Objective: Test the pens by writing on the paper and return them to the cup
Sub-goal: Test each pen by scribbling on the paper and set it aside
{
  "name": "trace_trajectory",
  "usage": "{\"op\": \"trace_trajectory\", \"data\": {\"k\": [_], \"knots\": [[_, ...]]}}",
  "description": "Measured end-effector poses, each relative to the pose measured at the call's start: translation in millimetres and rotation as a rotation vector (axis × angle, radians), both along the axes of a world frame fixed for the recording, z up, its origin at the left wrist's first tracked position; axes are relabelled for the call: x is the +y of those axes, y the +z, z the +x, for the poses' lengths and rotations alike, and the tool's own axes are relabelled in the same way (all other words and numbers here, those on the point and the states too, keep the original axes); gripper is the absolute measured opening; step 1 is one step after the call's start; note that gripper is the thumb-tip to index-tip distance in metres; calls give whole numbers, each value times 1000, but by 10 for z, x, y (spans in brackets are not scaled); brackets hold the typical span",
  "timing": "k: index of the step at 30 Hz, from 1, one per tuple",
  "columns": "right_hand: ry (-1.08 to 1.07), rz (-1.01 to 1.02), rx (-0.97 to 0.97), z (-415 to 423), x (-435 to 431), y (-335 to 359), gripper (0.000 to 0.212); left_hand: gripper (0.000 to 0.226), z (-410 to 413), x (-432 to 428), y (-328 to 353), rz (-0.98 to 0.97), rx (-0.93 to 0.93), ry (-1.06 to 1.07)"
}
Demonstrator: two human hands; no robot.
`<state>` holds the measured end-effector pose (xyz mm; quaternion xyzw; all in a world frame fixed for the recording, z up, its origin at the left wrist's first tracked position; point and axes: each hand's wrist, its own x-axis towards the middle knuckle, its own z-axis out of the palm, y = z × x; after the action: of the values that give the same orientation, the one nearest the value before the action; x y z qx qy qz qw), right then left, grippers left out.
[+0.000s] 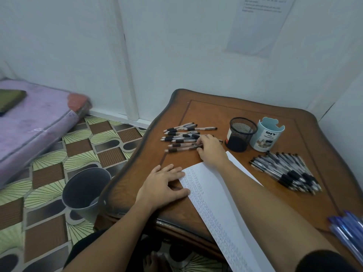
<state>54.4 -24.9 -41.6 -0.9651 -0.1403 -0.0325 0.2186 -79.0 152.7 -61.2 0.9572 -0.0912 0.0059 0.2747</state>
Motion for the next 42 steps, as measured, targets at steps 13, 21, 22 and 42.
{"op": "trace_trajectory", "data": {"k": [13, 21, 22, 42], "knots": [[99, 0, 60, -57, -77, 27, 16, 63, -16, -11, 27, -16, 9, 15], [73, 86, 229, -78, -152, 165, 23, 62, -22, -17, 23, -38, 8, 24], [73, 86, 240, -85, -176, 201, 24, 62, -20, -17, 26, -39, 7, 24], [-116, 1339, 320, -875, -480, 478, 9, 61, -29, -25, 16, -25, 7, 34]]}}
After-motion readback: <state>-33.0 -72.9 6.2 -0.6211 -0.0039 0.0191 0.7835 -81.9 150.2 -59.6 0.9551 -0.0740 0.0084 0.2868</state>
